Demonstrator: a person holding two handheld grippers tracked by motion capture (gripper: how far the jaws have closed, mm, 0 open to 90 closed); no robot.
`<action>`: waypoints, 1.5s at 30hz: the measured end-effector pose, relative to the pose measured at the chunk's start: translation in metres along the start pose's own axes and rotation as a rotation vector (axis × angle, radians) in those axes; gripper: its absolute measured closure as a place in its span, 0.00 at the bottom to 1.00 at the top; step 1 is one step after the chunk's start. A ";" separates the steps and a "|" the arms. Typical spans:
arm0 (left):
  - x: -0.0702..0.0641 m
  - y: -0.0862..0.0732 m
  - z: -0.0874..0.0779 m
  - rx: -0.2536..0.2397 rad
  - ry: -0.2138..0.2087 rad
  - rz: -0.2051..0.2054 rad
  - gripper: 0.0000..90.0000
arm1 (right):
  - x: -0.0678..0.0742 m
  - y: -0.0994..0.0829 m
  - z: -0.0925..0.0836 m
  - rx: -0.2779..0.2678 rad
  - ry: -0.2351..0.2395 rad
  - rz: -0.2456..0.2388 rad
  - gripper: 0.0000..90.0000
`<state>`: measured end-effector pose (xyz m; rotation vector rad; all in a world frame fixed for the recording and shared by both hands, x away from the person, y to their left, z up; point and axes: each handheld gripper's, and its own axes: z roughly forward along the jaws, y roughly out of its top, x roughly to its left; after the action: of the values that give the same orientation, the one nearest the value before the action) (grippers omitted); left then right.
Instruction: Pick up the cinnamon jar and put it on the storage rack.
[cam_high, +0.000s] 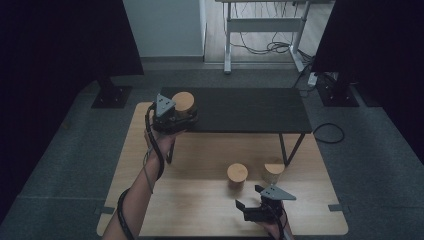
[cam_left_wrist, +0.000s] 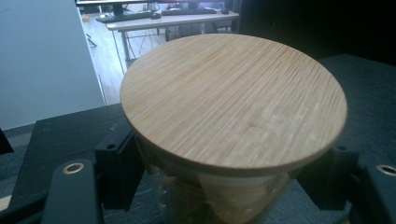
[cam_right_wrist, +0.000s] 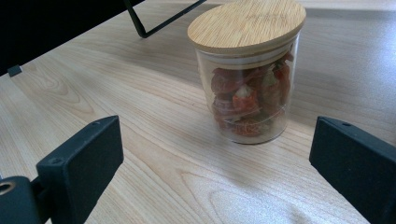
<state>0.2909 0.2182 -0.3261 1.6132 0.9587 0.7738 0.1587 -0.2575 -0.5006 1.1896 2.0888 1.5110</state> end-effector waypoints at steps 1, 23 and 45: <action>0.001 0.000 0.000 -0.001 0.001 -0.010 0.28 | 0.000 0.000 0.000 -0.001 0.000 0.001 0.03; -0.004 -0.001 0.012 0.021 0.049 -0.012 0.28 | 0.001 0.000 0.001 0.004 -0.007 -0.005 0.03; -0.002 0.002 0.005 0.029 0.044 -0.031 0.11 | 0.003 0.000 0.003 0.012 -0.021 0.000 0.03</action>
<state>0.2951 0.2142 -0.3256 1.6084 1.0286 0.7804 0.1588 -0.2539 -0.5009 1.2042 2.0874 1.4811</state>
